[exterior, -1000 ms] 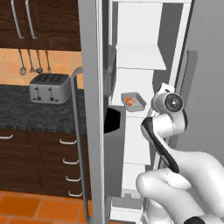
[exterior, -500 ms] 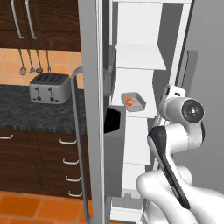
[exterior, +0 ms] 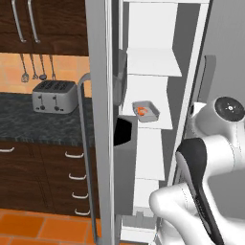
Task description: Take the meat container that has the shrimp and place it on the second highest rack of the freezer. Then take the vegetable container that has the cucumber and garlic and place it on the highest rack of the freezer.
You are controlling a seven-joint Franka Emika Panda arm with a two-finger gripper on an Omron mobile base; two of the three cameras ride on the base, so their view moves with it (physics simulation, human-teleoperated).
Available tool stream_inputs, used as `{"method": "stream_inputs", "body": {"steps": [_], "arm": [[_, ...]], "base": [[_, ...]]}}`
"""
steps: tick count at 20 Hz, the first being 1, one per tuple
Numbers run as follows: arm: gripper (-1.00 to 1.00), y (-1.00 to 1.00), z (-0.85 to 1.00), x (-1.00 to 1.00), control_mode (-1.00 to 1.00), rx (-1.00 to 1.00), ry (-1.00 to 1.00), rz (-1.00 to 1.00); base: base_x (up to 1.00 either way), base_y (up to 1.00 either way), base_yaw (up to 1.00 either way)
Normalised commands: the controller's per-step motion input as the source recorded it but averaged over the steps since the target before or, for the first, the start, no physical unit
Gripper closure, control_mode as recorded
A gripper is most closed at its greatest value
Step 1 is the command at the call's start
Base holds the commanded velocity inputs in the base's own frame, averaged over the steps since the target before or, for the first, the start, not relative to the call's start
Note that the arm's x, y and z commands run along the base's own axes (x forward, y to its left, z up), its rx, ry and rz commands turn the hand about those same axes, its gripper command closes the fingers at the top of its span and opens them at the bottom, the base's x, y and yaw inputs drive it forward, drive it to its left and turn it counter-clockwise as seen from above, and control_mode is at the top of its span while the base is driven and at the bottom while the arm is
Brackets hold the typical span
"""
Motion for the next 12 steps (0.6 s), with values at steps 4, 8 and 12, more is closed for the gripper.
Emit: {"method": "stream_inputs", "body": {"steps": [4, 8, 12], "arm": [[-1.00, 0.00, -0.52, -0.13, -1.00, -0.08, 0.13, 0.28], [-1.00, 0.00, -0.45, -0.13, -1.00, 0.00, 0.02, 0.12], [-1.00, 0.00, -0.11, -0.04, 1.00, 0.00, 0.00, 0.02]], "base": [[0.00, 0.00, 0.00], [0.00, 0.00, 0.00], [-0.18, 0.00, 0.05]]}}
